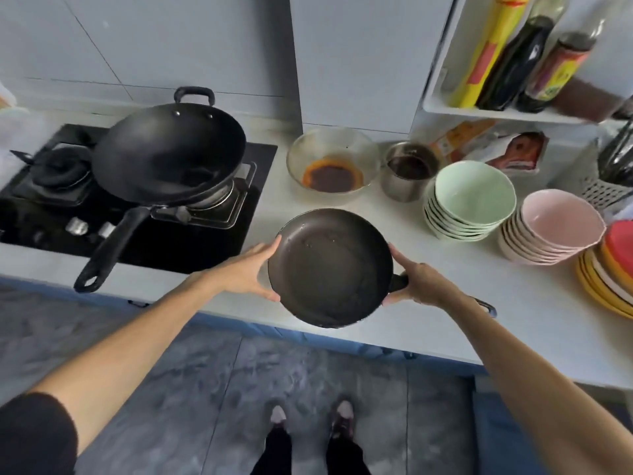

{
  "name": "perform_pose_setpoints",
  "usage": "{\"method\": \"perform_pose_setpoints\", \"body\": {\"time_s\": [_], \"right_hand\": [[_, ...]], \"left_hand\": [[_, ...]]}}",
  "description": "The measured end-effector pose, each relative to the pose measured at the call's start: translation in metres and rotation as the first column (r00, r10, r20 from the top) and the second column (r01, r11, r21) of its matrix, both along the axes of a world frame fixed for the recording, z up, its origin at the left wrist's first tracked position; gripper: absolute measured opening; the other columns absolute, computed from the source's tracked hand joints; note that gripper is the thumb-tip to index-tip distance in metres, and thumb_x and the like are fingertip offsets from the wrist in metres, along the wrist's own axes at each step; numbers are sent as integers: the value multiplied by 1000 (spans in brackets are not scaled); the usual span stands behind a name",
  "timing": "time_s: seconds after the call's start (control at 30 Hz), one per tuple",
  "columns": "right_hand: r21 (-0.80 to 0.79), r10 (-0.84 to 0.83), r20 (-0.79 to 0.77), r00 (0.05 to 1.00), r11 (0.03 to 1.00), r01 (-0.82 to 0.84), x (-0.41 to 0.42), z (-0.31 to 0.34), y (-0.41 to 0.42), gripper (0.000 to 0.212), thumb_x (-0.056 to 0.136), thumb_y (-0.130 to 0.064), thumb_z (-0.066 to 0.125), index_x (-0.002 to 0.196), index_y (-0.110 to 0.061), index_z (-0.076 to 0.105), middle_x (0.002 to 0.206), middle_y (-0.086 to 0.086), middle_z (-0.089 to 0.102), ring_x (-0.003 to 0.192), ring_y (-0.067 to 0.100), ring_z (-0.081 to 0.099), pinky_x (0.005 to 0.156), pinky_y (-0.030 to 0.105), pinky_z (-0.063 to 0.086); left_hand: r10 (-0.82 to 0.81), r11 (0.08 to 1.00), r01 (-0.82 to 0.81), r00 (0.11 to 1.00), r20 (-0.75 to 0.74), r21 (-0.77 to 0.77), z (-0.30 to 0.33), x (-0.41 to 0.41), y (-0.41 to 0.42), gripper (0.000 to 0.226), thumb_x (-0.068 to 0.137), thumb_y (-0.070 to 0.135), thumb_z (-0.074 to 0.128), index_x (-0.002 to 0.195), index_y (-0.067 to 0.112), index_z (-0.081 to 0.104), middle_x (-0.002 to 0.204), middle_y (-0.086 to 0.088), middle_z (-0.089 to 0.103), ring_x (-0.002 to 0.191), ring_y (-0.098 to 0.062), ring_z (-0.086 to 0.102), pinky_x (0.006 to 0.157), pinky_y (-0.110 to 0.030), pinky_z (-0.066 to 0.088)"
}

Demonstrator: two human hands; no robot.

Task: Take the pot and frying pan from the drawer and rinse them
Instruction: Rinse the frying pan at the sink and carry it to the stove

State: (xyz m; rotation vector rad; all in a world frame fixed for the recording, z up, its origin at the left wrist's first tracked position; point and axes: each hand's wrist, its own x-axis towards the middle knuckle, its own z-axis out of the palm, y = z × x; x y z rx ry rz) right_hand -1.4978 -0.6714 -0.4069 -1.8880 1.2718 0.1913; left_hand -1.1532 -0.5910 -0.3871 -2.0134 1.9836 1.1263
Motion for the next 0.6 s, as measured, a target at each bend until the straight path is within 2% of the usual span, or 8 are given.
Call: {"method": "perform_pose_setpoints", "body": {"time_s": [0.13, 0.27, 0.43, 0.6], "right_hand": [[16, -17, -10, 1000, 1000, 17, 16, -23, -13, 122, 60, -53, 79, 145, -48, -8, 82, -1, 64, 86, 23, 59, 88, 39, 47], [38, -58, -36, 998, 998, 59, 27, -34, -15, 123, 50, -65, 77, 137, -59, -10, 88, 2, 68, 88, 23, 61, 90, 42, 49], [31, -96, -82, 992, 995, 99, 34, -41, -11, 122, 56, -56, 80, 140, -57, -8, 80, 2, 67, 81, 20, 61, 85, 41, 51], [43, -106, -125, 987, 993, 112, 35, -44, -14, 120, 60, -51, 81, 142, -54, -7, 84, 2, 67, 84, 22, 62, 88, 40, 49]], "left_hand": [[5, 1000, -5, 1000, -4, 24, -24, 15, -19, 130, 60, 55, 81, 145, 41, -17, 157, 8, 10, 144, -11, 15, 116, -38, 24], [-23, 1000, 24, 1000, -13, 18, -39, 33, -28, 130, 58, 58, 80, 146, 41, -14, 152, 8, 19, 141, -12, 21, 112, -36, 29], [-90, 996, 90, 996, -1, 4, -47, 43, -33, 130, 58, 62, 77, 148, 37, -14, 147, 6, 27, 135, -13, 30, 102, -33, 37], [-160, 986, 162, 986, 43, -38, -56, 41, -37, 129, 61, 66, 73, 149, 30, -14, 141, 1, 33, 126, -16, 39, 90, -33, 43]]}}
